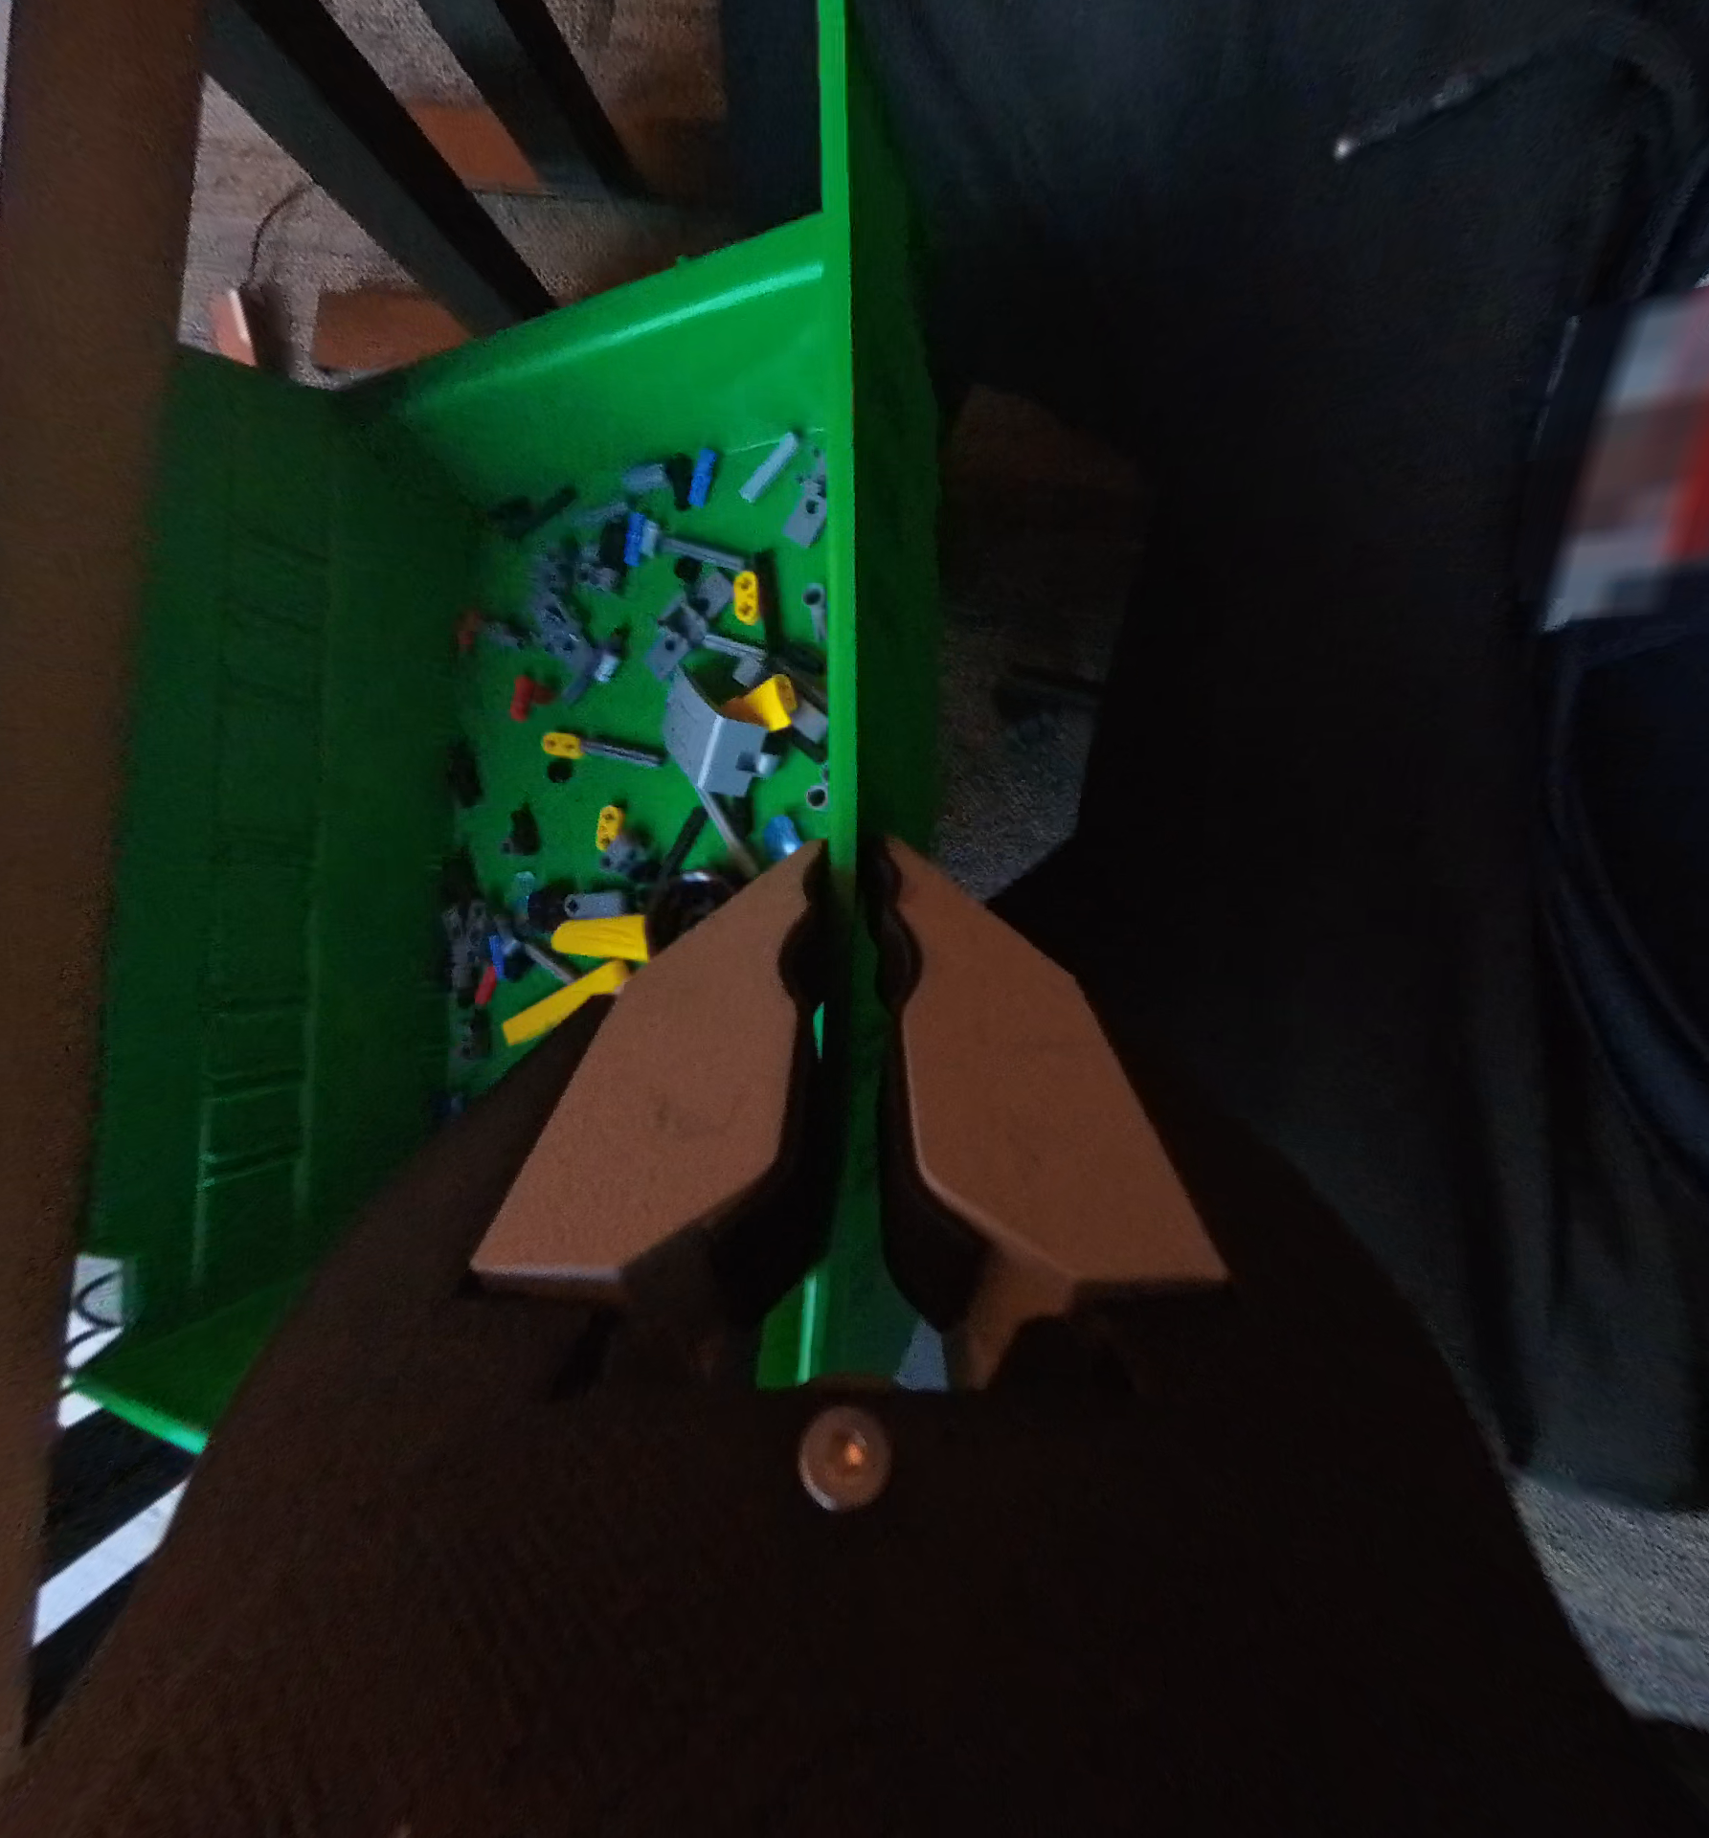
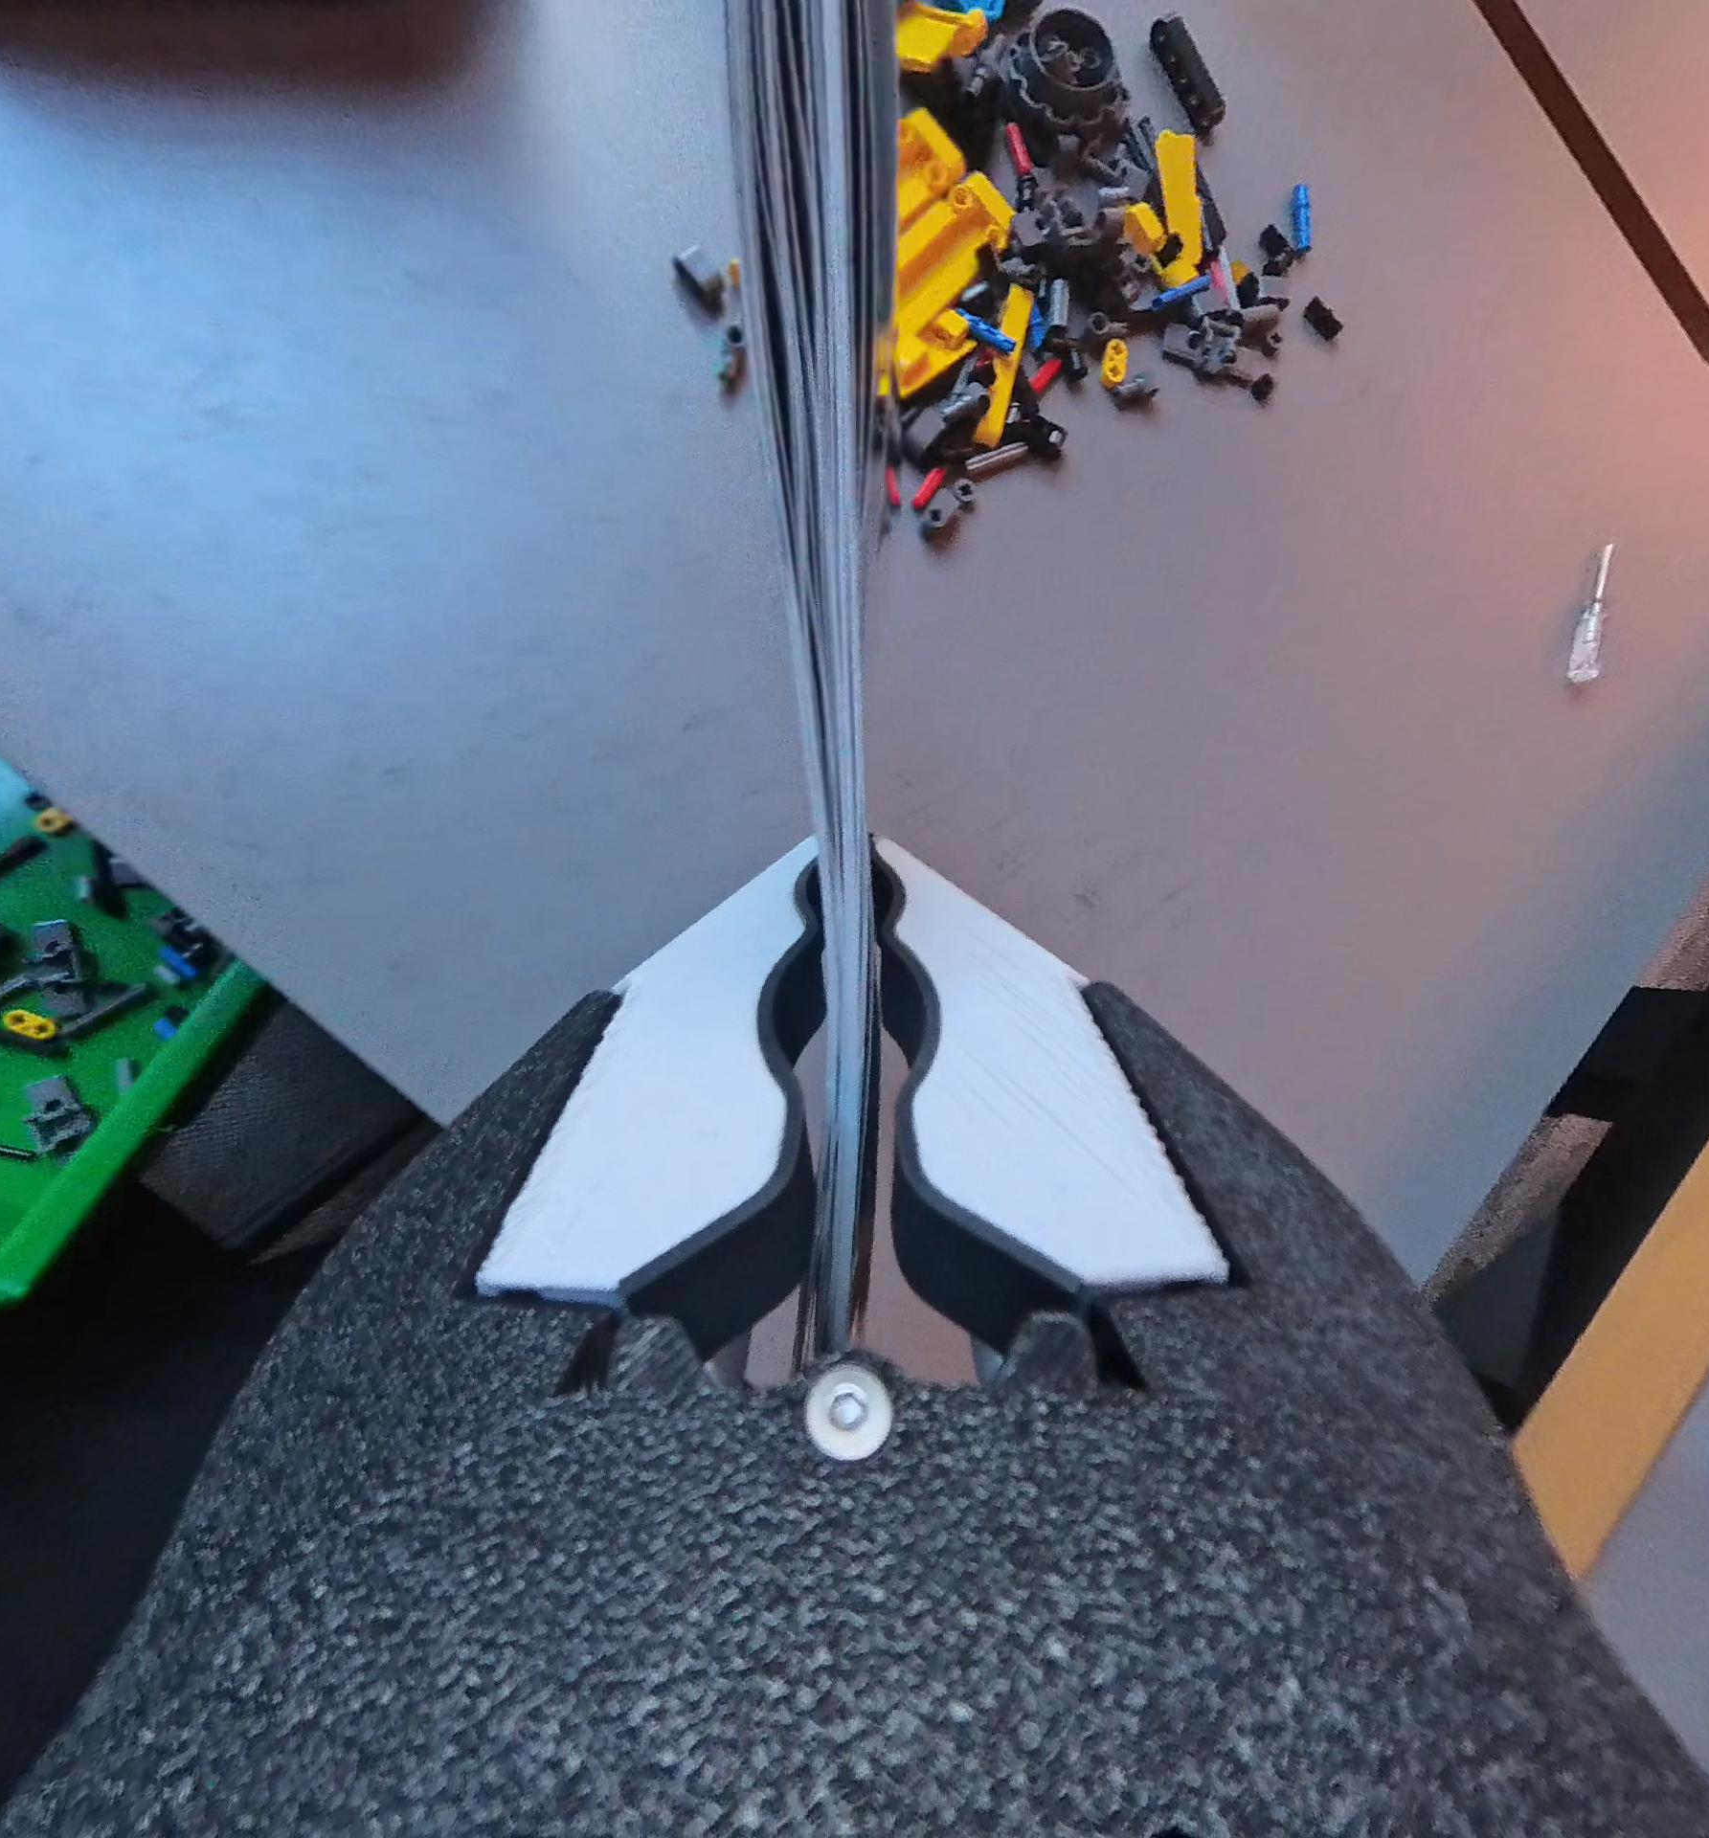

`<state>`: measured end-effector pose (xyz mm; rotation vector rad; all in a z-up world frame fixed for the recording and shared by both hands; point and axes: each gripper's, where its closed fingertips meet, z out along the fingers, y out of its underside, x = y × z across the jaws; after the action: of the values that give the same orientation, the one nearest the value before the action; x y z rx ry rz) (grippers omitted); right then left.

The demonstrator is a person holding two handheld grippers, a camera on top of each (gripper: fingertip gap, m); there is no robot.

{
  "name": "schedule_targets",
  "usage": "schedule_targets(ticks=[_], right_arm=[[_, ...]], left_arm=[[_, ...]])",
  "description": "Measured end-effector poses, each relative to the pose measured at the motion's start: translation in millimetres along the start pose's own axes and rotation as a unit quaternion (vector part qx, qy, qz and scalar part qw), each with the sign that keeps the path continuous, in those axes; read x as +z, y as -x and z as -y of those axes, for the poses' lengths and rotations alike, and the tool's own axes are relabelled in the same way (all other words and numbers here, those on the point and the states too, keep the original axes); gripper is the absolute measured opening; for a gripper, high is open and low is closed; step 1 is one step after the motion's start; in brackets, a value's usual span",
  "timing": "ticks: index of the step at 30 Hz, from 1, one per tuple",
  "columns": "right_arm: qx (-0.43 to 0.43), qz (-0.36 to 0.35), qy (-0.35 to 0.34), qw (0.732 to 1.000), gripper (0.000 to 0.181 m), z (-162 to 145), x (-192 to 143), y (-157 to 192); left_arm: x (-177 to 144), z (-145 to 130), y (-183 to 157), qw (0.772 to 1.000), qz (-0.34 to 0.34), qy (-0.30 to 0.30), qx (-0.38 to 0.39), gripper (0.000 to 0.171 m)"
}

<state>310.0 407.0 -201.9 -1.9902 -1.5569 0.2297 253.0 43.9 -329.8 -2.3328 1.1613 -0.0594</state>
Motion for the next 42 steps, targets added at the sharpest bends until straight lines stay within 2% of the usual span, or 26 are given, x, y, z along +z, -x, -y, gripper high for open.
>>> schedule_targets(ticks=[6,12,17,24,27,32,38,42], right_arm=[[0.002,-0.024,0.018,1.0,0.0,20,27,-48],[0.014,-0.072,0.051,0.996,0.0,46,77,-111],[-0.001,-0.137,0.094,0.986,0.0,70,115,-159],[-0.028,-0.167,0.138,0.976,0.0,96,159,-202],[-0.043,-0.152,0.154,0.975,0.0,104,179,-203],[-0.068,-0.053,0.168,0.982,0.0,104,197,-165],[-0.065,0.05,0.154,0.985,0.0,102,174,-102],[-0.077,0.081,0.152,0.982,0.0,92,154,-67]], left_arm=[[37,11,12,0.999,0.015,0.004,0.028,0.004],[65,9,14,1.0,0.012,0.006,0.028,0.003],[72,8,14,0.999,0.009,-0.003,0.031,0.003],[68,5,22,0.999,0.011,-0.029,0.033,0.003],[66,4,26,0.999,0.005,-0.038,0.03,0.003],[68,1,35,0.998,0.009,-0.037,0.043,0.003],[73,0,45,0.998,0.03,-0.035,0.053,0.003],[77,0,51,0.997,0.038,-0.031,0.053,0.003]])
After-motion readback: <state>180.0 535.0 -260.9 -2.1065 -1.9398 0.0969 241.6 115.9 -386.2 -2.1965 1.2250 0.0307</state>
